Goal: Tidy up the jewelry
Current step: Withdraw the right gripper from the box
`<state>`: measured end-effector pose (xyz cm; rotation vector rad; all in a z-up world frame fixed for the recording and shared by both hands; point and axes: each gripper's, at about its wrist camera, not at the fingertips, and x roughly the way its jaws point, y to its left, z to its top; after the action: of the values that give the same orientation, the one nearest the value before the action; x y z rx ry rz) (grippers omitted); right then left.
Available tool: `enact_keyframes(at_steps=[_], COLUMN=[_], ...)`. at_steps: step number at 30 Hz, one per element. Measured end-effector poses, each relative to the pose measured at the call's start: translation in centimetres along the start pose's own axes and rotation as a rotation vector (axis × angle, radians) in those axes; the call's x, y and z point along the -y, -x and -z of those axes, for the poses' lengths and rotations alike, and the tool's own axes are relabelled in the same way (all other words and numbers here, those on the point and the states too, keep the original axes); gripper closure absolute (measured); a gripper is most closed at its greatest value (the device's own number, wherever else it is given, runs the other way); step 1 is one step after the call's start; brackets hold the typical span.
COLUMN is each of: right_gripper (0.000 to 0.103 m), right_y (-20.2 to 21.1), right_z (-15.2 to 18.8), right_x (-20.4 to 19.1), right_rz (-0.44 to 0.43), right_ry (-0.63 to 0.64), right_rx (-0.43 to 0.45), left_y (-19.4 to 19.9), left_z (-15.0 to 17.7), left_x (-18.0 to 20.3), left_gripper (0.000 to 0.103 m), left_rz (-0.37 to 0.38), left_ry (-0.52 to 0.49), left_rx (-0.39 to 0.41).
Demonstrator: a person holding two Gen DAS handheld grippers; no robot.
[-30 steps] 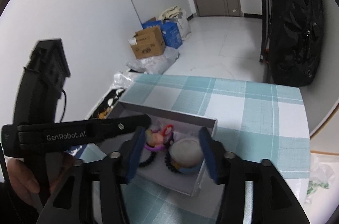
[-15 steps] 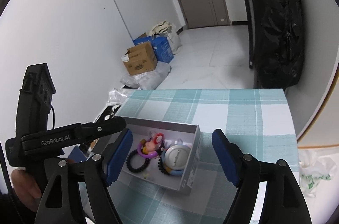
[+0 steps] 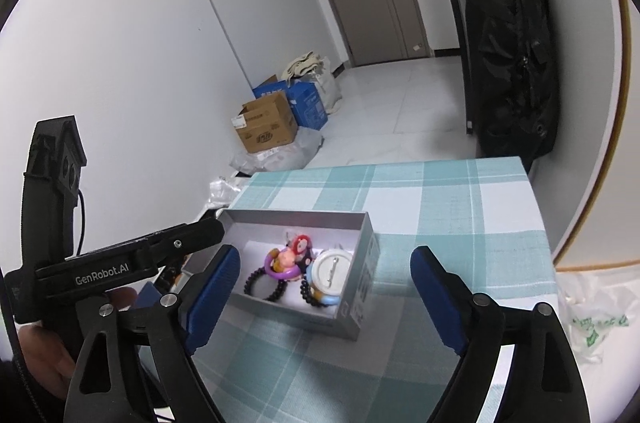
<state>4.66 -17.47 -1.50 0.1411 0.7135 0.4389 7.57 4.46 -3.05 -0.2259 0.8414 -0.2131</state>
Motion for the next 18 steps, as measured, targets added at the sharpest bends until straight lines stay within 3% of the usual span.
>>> enact_keyframes(at_steps=[8, 18], right_gripper=[0.008, 0.001], right_y=[1.9, 4.1], right_z=[1.2, 2.2], right_x=[-0.6, -2.5], right_rz=[0.009, -0.004], right_ry=[0.027, 0.103], right_rx=[0.028, 0.081], left_y=[1.9, 4.2], left_z=[1.4, 2.9], left_x=[0.8, 1.0], left_gripper=[0.029, 0.026], left_rz=[-0.036, -0.077], left_ry=[-0.036, -0.04], left_rx=[0.066, 0.139])
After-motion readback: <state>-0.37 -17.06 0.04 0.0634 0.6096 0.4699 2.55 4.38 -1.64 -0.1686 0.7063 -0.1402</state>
